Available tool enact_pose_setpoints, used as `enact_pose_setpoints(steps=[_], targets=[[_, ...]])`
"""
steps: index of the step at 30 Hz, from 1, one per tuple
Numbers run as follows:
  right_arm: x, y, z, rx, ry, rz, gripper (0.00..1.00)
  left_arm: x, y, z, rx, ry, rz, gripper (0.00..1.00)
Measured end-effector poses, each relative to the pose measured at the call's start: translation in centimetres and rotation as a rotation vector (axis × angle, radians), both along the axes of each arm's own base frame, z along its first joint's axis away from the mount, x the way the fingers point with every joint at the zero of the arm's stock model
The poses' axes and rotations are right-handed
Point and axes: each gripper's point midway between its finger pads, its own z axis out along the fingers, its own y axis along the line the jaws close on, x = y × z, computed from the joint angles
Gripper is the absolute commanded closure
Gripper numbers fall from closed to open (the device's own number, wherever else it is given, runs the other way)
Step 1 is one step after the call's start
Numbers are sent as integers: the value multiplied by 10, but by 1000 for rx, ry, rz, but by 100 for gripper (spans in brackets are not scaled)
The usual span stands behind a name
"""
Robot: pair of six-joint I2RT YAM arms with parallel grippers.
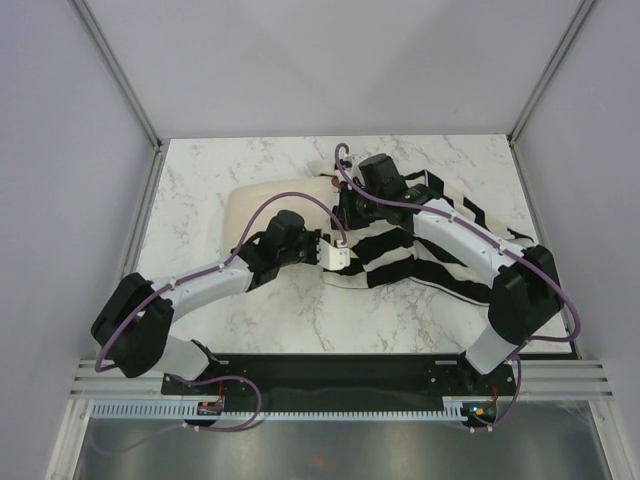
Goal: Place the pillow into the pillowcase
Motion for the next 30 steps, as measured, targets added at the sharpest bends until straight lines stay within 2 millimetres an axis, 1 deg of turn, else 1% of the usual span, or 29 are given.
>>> enact_pose_setpoints(steps=[4,5,6,8,9,10,11,12,13,15,17,18,19,20,21,22,23,24,25,27,28,30], targets=[[14,15,6,88,16,-70,100,9,-5,19,-19,-29,8,84],[17,19,5,105,22,-84,94,10,-6,21,-19,-32,11,84],[21,22,5,115,27,-94,68,14,-8,25,-20,-38,17,84],[27,22,7,129,27,-111,45,18,-10,26,-18,-38,21,84],[32,18,10,138,26,-128,31,21,-12,28,-21,-41,20,84],[35,11,14,152,25,-144,27,22,-14,30,-26,-44,18,84],[39,0,19,169,19,-163,25,23,-16,32,-31,-47,15,84],[44,-20,22,188,17,-194,23,24,-17,35,-35,-51,14,84],[49,-47,25,196,16,-252,22,25,-18,38,-41,-57,14,84],[61,-118,34,213,-20,-408,21,28,-18,41,-47,-62,16,84],[60,-179,43,210,-69,-548,22,31,-20,43,-51,-62,14,84],[52,-198,49,206,-96,-590,22,34,-22,43,-53,-61,15,84],[40,-204,56,203,-121,-596,23,38,-25,44,-55,-62,15,84],[27,-202,62,209,-149,-574,23,44,-28,46,-57,-62,17,84],[11,-196,64,213,-163,-543,22,50,-31,48,-60,-65,20,97],[1,-192,61,217,-165,-521,21,49,-36,43,-116,27,57,98],[-12,-187,52,222,-156,-497,19,40,-43,35,-192,191,106,98],[-22,-184,38,224,-130,-487,16,35,-45,29,-249,319,161,98],[-29,-184,18,223,-93,-494,12,29,-47,24,-291,429,207,98],[-40,-184,-26,224,-1,-530,11,17,-49,14,-332,575,273,98],[-47,-186,-55,215,65,-569,9,11,-50,11,-346,635,297,98],[-66,-189,-107,188,179,-641,9,2,-51,5,-361,721,337,98]])
